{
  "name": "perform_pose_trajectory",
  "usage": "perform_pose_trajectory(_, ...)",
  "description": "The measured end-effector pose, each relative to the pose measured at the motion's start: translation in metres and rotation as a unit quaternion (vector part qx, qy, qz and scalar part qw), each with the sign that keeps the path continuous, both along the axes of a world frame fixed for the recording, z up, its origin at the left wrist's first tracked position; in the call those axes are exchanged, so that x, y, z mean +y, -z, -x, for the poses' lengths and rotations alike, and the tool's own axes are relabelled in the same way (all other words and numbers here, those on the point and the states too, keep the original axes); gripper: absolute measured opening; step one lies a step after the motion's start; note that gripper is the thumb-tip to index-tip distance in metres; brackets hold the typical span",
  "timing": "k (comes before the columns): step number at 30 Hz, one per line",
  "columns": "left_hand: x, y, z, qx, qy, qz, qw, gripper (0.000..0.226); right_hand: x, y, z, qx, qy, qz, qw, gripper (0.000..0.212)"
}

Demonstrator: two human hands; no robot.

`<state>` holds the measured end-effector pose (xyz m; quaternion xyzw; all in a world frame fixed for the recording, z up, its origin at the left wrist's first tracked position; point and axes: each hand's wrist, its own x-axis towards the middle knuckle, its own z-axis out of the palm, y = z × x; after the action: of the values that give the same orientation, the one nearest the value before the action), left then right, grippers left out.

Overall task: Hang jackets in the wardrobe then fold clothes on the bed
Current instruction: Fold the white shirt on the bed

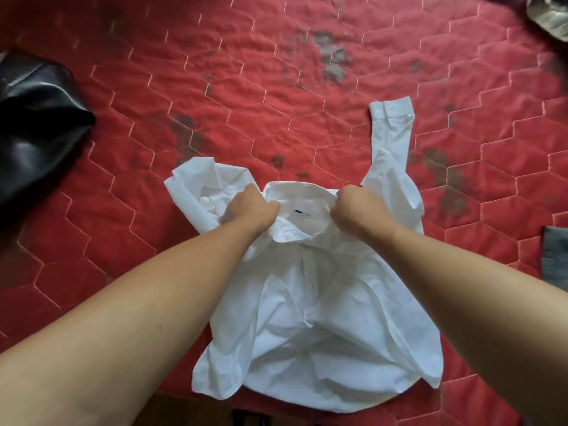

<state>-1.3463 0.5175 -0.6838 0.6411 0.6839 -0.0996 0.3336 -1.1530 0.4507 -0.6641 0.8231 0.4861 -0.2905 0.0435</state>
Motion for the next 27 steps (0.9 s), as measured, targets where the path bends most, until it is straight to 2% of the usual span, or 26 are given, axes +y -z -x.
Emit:
perform_pose_trajectory(3,0.007,-0.024,0.008,-0.015,0.008,-0.047,0.999,0.026,-0.005,-0.024,-0.016,-0.031,-0.016,-0.073,0.997,0.020)
perform_pose_trajectory(5,0.016,-0.049,0.017,-0.049,0.027,-0.079,0.995,0.016,-0.003,-0.047,-0.030,-0.004,-0.014,-0.137,0.991,0.031)
perform_pose_trajectory(7,0.029,-0.083,0.023,-0.084,0.058,-0.102,0.990,0.016,0.006,-0.077,-0.040,0.052,-0.028,-0.180,0.982,0.039)
perform_pose_trajectory(10,0.057,-0.150,0.025,-0.129,0.089,-0.129,0.979,0.022,0.030,-0.137,-0.047,0.095,-0.043,-0.217,0.971,0.036)
perform_pose_trajectory(16,0.098,-0.331,0.021,-0.199,0.214,-0.179,0.940,0.032,0.062,-0.304,-0.071,0.122,0.020,-0.323,0.938,0.033)
perform_pose_trajectory(20,0.104,-0.450,0.019,-0.176,0.289,-0.213,0.917,0.030,0.061,-0.429,-0.082,0.128,0.024,-0.374,0.918,0.031)
perform_pose_trajectory(22,0.101,-0.503,0.020,-0.168,0.320,-0.224,0.905,0.023,0.052,-0.484,-0.085,0.162,0.030,-0.389,0.906,0.028)
perform_pose_trajectory(24,0.096,-0.551,0.023,-0.157,0.345,-0.235,0.895,0.015,0.037,-0.532,-0.086,0.209,0.037,-0.391,0.896,0.017)
perform_pose_trajectory(27,0.086,-0.614,0.028,-0.147,0.367,-0.277,0.876,0.014,0.013,-0.590,-0.081,0.283,0.042,-0.379,0.880,0.011)
